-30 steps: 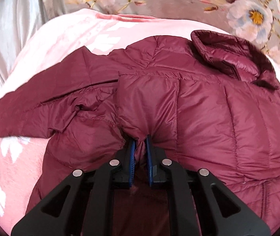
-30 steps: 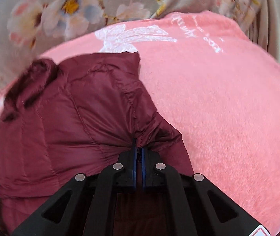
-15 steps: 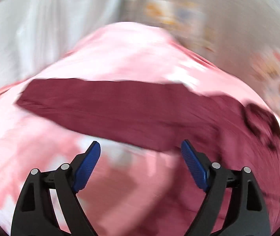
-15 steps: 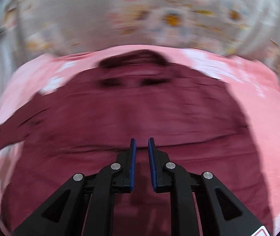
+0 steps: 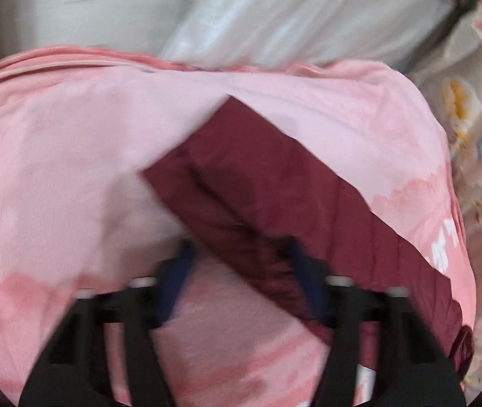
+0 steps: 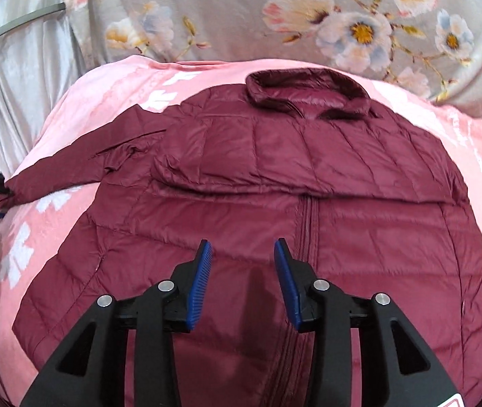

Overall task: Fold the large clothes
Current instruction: 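Grasp the other sleeve cuff with the left gripper and fold it across the front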

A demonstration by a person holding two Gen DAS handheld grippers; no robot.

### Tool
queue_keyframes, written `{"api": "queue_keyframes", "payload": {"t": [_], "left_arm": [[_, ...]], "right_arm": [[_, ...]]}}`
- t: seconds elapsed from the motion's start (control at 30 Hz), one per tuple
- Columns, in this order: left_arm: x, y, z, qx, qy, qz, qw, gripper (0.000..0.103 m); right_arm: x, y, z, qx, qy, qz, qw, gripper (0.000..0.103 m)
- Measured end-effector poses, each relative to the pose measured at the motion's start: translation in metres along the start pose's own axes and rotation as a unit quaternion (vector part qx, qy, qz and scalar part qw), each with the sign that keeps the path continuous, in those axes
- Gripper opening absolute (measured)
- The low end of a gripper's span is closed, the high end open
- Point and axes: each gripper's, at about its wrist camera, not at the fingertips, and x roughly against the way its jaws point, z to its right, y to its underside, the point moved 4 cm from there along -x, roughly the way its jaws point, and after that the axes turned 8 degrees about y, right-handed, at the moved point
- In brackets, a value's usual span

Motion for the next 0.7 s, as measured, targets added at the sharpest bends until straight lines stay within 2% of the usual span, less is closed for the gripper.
{"api": "queue_keyframes", "payload": {"t": [0.03,0.07,0.17,0.23,0.3,0.37,0.4,0.43,0.47,0.53,0.6,0.63,0.7], "left_arm": [[-0.003,0.0,0.005,-0.004,0.01,-0.01,0.9999,0.008],[-0.003,0.002,0.015,-0.012,0.014,-0.014,0.9997,0.004],[0.014,0.01,0.064,-0.077,0.023,0.011,0.9967,0.003],[0.029,0.021,0.107,-0.116,0.054,0.018,0.9916,0.003],[0.049,0.045,0.161,-0.164,0.096,0.019,0.9815,0.003],[0.068,0.075,0.215,-0.215,0.136,0.017,0.9671,0.003],[0.08,0.099,0.248,-0.245,0.161,0.011,0.956,0.002],[0.086,0.114,0.267,-0.262,0.177,0.005,0.9487,0.003],[0.097,0.145,0.3,-0.292,0.205,-0.007,0.9343,0.003],[0.108,0.197,0.34,-0.332,0.237,-0.032,0.9125,0.003],[0.113,0.242,0.365,-0.36,0.253,-0.055,0.8966,0.003],[0.111,0.276,0.38,-0.377,0.259,-0.071,0.8865,0.005],[0.101,0.325,0.392,-0.395,0.262,-0.101,0.8746,0.011]], "right_arm": [[0.0,0.001,0.003,-0.004,0.001,-0.001,1.0,0.039],[0.0,0.002,0.005,-0.007,0.004,-0.001,1.0,0.039],[0.006,0.003,0.014,-0.018,0.005,0.003,1.0,0.039],[0.011,0.005,0.023,-0.026,0.007,0.006,1.0,0.039],[0.014,0.007,0.033,-0.036,0.008,0.008,0.999,0.039],[0.017,0.01,0.046,-0.046,0.014,0.008,0.999,0.039],[0.018,0.012,0.055,-0.053,0.02,0.009,0.998,0.039],[0.02,0.013,0.062,-0.058,0.024,0.009,0.998,0.039],[0.021,0.015,0.07,-0.064,0.028,0.009,0.998,0.039],[0.023,0.019,0.088,-0.078,0.042,0.008,0.996,0.039],[0.025,0.023,0.105,-0.091,0.052,0.008,0.994,0.039],[0.026,0.026,0.115,-0.098,0.061,0.008,0.993,0.04],[0.027,0.029,0.129,-0.107,0.072,0.007,0.992,0.044]]}}
